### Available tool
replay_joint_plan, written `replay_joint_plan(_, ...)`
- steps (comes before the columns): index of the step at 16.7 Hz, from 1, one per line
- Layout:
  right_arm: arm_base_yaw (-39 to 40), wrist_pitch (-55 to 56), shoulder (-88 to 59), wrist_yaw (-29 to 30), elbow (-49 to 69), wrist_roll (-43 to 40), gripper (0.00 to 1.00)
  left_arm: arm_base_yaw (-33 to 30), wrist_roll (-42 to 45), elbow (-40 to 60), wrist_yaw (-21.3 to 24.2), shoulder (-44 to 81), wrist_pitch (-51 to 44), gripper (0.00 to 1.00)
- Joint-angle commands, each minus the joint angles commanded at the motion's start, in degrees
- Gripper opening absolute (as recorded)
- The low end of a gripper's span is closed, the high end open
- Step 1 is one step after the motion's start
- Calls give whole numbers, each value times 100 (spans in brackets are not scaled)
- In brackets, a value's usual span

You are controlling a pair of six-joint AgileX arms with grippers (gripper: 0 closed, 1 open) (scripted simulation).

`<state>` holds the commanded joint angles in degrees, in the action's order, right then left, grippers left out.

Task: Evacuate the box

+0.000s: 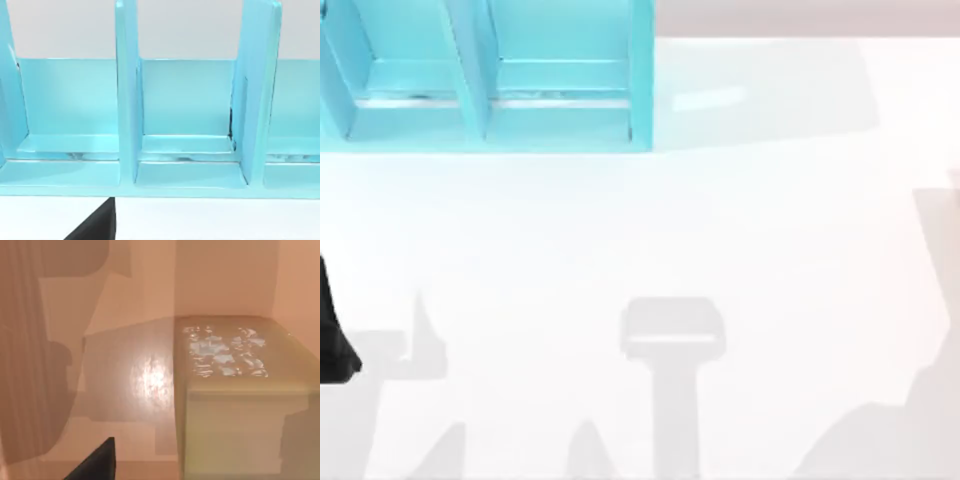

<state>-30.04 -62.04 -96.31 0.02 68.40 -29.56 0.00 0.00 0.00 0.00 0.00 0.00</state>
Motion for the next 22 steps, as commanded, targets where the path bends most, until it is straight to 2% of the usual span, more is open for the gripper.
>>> replay_joint_plan(5,0,1235,-341,1,-861,6,100,0,0,0,0,0,0,100)
replay_joint_plan(10,-2,1379,-398,1,-979,5,100,0,0,0,0,0,0,100)
replay_joint_plan(22,-2,1379,-398,1,-979,5,10,0,0,0,0,0,0,100)
